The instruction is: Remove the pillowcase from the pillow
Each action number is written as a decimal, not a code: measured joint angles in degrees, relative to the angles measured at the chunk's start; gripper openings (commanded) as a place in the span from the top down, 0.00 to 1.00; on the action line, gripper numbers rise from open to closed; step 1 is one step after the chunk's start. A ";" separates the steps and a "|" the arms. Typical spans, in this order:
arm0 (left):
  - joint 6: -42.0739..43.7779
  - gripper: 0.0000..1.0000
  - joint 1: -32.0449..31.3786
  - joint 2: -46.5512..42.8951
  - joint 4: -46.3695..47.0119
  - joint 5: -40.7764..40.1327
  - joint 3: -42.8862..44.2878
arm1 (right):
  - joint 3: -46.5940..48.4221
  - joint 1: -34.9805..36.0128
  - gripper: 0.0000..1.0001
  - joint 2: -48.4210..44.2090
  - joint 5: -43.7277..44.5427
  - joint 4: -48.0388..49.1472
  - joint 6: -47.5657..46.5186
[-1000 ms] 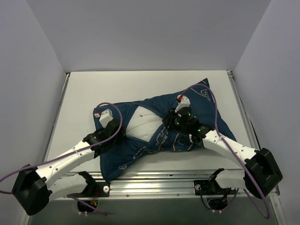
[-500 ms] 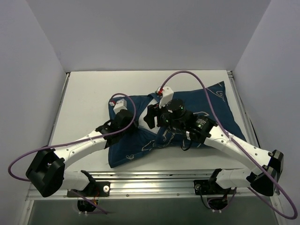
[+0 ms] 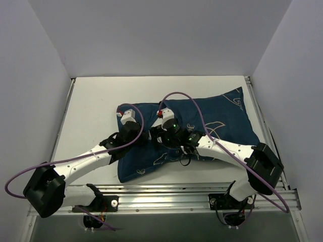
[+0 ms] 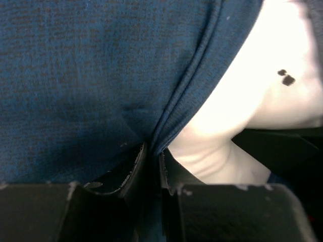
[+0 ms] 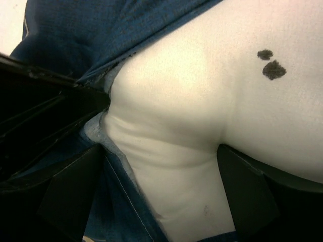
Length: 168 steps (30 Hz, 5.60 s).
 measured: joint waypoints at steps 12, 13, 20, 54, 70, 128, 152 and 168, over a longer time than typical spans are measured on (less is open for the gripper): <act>-1.16 0.82 -0.15 -5.86 -1.68 0.94 -4.59 | 0.98 -0.09 0.06 8.00 2.69 7.67 1.73; -1.18 0.83 -0.33 -6.16 -2.60 0.92 -4.83 | 1.01 -0.35 0.05 7.63 2.34 8.00 1.86; -1.51 0.87 -0.55 -6.34 -3.87 0.92 -5.14 | 2.08 -2.03 0.08 1.38 -2.40 2.23 2.75; 3.50 0.43 -5.38 3.96 -14.21 -11.04 13.90 | -2.08 -7.96 0.18 -5.42 1.68 2.49 4.09; -5.77 0.98 -5.88 -8.81 -14.69 -13.11 1.46 | -6.19 -9.79 0.18 -5.27 -2.67 8.48 6.67; -7.32 0.98 -5.53 -6.95 -0.70 -9.25 -9.55 | 6.34 8.74 0.33 13.90 19.78 1.16 2.47; -9.20 0.98 -8.68 -13.62 -7.78 -3.23 -2.64 | 4.04 -10.56 1.00 1.33 3.32 -1.05 10.69; -14.64 0.98 -9.38 2.29 7.19 -0.70 -6.71 | 1.27 -20.13 0.95 -2.64 -11.78 -4.70 10.25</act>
